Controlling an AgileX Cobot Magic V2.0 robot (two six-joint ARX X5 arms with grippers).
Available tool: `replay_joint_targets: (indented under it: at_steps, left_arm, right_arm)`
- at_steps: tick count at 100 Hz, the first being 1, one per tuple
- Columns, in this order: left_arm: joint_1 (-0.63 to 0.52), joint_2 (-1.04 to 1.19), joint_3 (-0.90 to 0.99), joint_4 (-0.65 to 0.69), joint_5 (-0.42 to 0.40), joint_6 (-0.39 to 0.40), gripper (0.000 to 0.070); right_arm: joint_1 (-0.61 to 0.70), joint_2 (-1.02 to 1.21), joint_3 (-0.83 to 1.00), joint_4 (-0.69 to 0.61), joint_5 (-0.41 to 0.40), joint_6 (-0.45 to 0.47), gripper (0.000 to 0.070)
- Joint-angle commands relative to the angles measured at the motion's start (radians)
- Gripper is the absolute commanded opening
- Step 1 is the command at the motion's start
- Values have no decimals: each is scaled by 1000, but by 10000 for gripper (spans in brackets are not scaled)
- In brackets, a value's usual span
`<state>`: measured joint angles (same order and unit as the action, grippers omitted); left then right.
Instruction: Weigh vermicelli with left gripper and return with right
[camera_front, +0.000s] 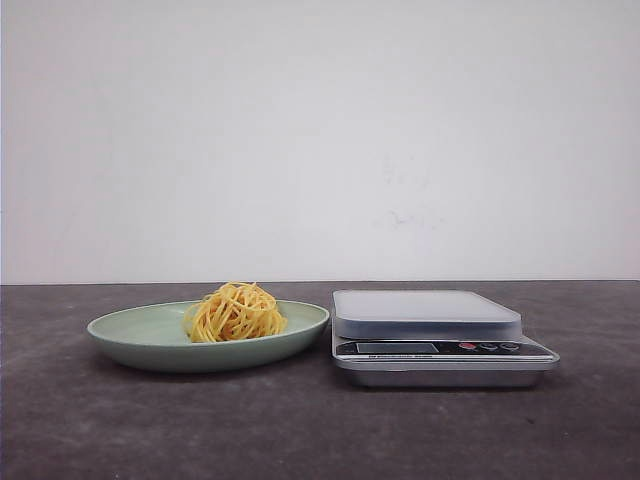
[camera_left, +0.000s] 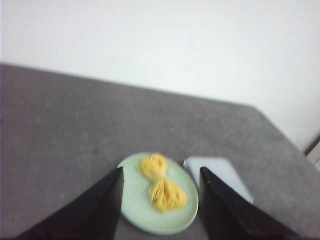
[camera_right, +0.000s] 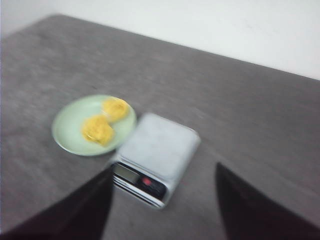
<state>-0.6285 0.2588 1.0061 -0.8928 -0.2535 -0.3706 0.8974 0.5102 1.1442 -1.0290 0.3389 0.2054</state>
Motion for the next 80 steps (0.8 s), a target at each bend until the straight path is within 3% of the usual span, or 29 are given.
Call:
replay_joint_targets:
  at_steps: [1, 5, 10, 23, 37, 80]
  left_arm:
    - [-4, 11, 2, 23, -10, 47, 195]
    - [-4, 16, 0, 29, -12, 63, 117]
    - [-4, 21, -3, 35, -12, 86, 0]
    - [-4, 21, -23, 78, -13, 111, 0]
    - [-4, 21, -33, 106, -19, 117, 0]
    - [-4, 21, -33, 105, -18, 116, 0]
  right_arm:
    - [10, 3, -42, 93, -3, -27, 122]
    - [10, 3, -77, 149, -4, -40, 0]
    - [10, 3, -118, 216, -5, -54, 3]
    - [10, 3, -186, 342, 1, -79, 3]
    - [10, 3, -196, 395, 1, -94, 3]
    - [10, 3, -196, 394, 2, -75, 3]
